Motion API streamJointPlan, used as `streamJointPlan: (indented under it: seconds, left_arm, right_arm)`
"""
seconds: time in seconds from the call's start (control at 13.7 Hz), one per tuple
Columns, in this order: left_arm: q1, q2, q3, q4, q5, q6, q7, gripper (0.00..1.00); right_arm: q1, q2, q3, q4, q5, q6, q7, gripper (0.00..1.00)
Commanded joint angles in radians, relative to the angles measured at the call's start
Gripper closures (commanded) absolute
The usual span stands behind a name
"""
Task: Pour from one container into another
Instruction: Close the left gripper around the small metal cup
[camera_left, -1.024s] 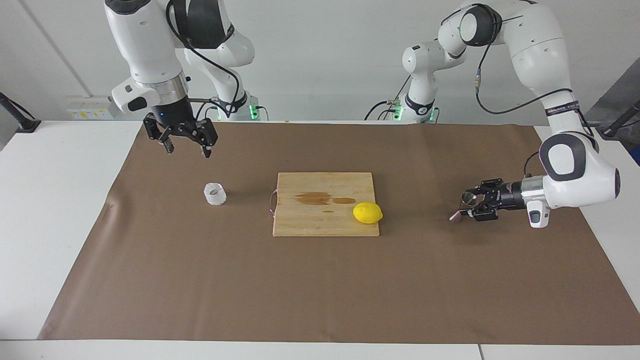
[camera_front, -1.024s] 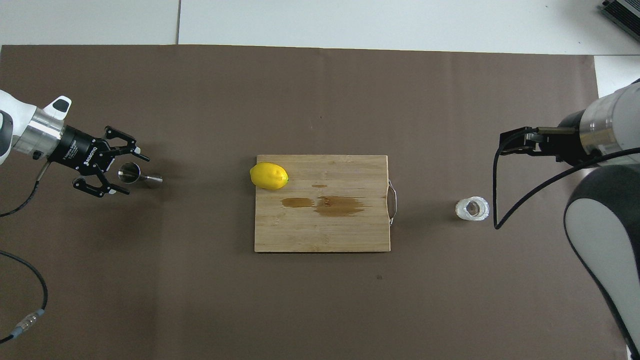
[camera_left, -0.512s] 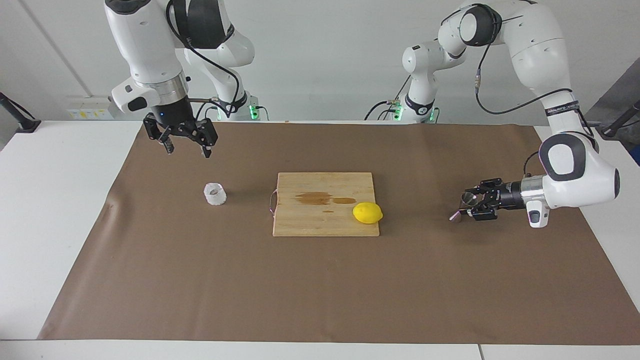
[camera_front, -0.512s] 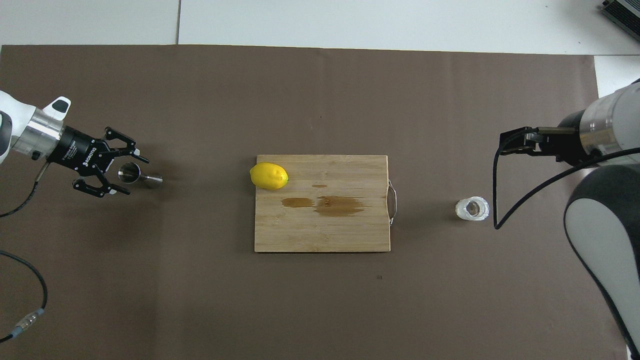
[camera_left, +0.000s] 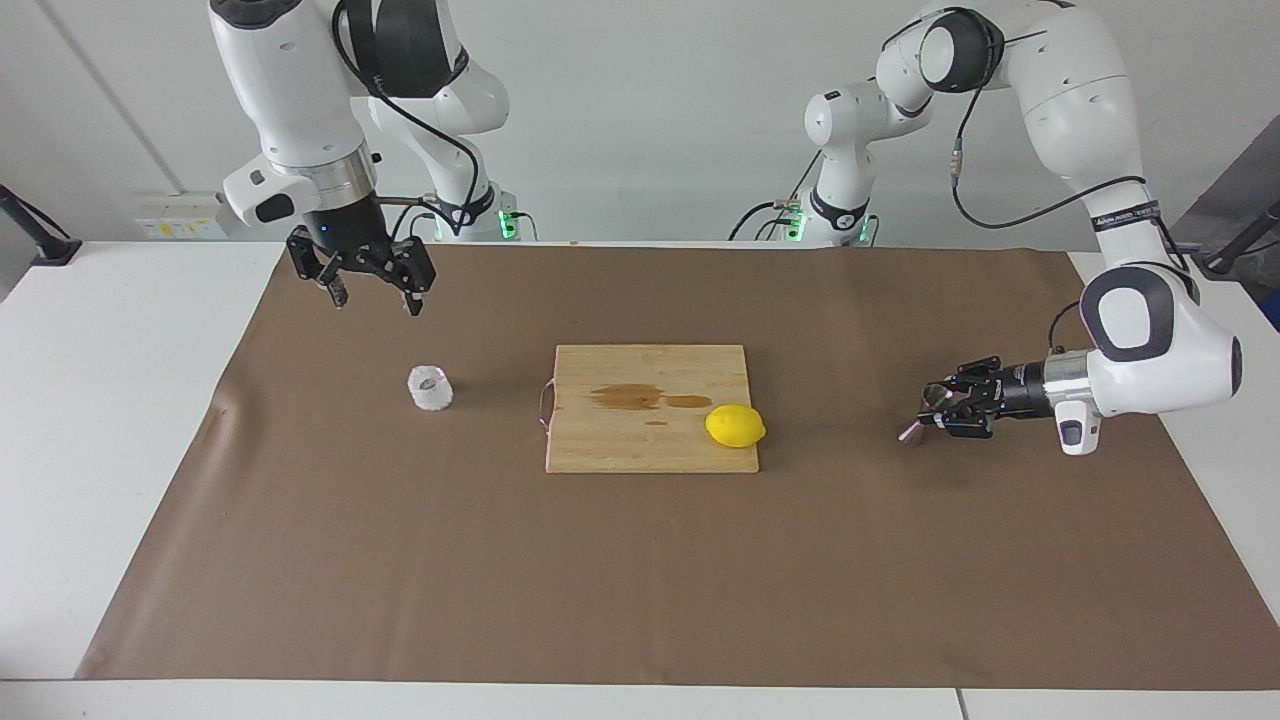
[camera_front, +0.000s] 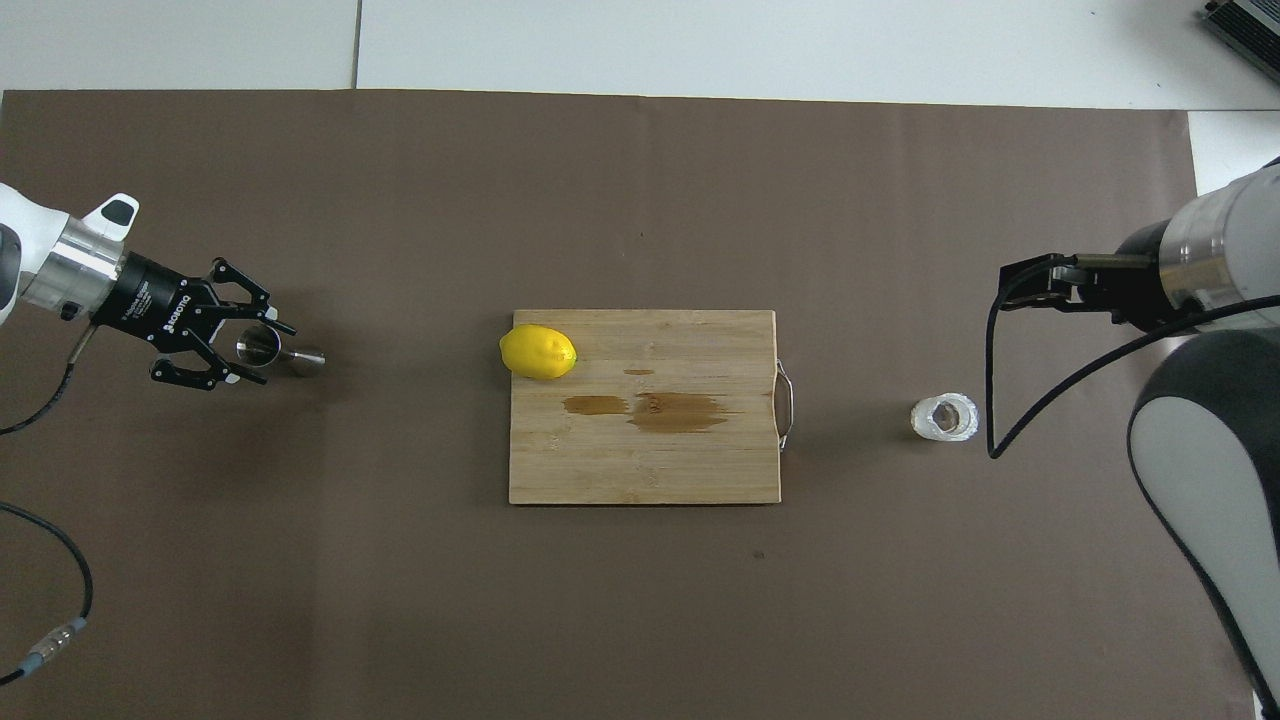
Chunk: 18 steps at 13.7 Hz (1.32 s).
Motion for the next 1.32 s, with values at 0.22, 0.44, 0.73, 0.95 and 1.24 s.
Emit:
streamJointPlan:
  seconds: [0.22, 0.44, 0.73, 0.95, 1.24]
  left_arm:
    - [0.005, -0.011, 0.003, -0.004, -0.003, -0.013, -0.019, 0.59]
    - [0.005, -0.011, 0.003, 0.0, -0.003, -0.014, -0.033, 0.69]
    - [0.002, -0.011, 0.003, 0.006, -0.001, -0.014, -0.05, 0.7]
    - [-0.004, -0.014, 0.003, 0.008, 0.0, -0.016, -0.05, 0.79]
    - [-0.014, -0.02, -0.006, 0.026, 0.0, -0.028, -0.117, 1.0]
  right_arm:
    - [-0.015, -0.01, 0.006, -0.011, 0.029, -0.009, -0.022, 0.0]
    - [-0.015, -0.01, 0.006, -0.011, 0.029, -0.009, -0.022, 0.0]
    - [-0.015, -0.01, 0.006, -0.009, 0.029, -0.007, -0.022, 0.0]
    - [-0.015, -0.01, 0.006, -0.011, 0.029, -0.009, -0.022, 0.0]
    - [-0.015, -0.01, 0.006, -0.009, 0.029, -0.009, -0.022, 0.0]
